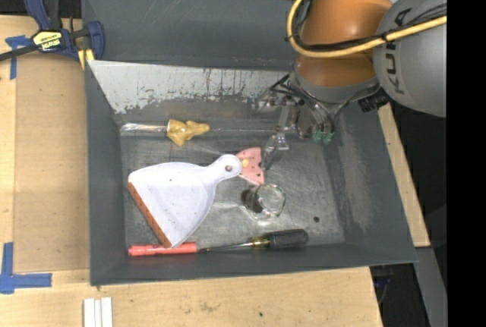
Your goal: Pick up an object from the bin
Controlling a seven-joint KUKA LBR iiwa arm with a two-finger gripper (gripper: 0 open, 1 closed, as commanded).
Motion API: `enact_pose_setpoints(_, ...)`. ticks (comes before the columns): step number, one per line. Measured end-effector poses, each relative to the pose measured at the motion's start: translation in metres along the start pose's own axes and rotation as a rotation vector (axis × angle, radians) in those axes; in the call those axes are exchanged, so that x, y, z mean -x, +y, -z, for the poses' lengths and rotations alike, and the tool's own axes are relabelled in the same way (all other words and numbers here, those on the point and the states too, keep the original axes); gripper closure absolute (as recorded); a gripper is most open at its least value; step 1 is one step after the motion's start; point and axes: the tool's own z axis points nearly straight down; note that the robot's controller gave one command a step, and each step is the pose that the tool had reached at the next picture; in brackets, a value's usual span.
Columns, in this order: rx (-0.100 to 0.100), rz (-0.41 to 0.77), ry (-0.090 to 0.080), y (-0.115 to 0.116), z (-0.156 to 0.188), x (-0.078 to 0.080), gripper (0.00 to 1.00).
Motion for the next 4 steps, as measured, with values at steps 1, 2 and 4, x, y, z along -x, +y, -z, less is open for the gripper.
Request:
enact_pose_setpoints(1, 0.0, 0.0, 0.0, 0.0, 0.0, 0.0, 0.0)
enact_pose_setpoints(2, 0.0, -0.028, -0.005, 0.043, -0.123, 0.018, 1.0)
enact_pose_setpoints(4, 0.002, 0.025, -0.03, 0.046, -0.12, -0.034, 1.0)
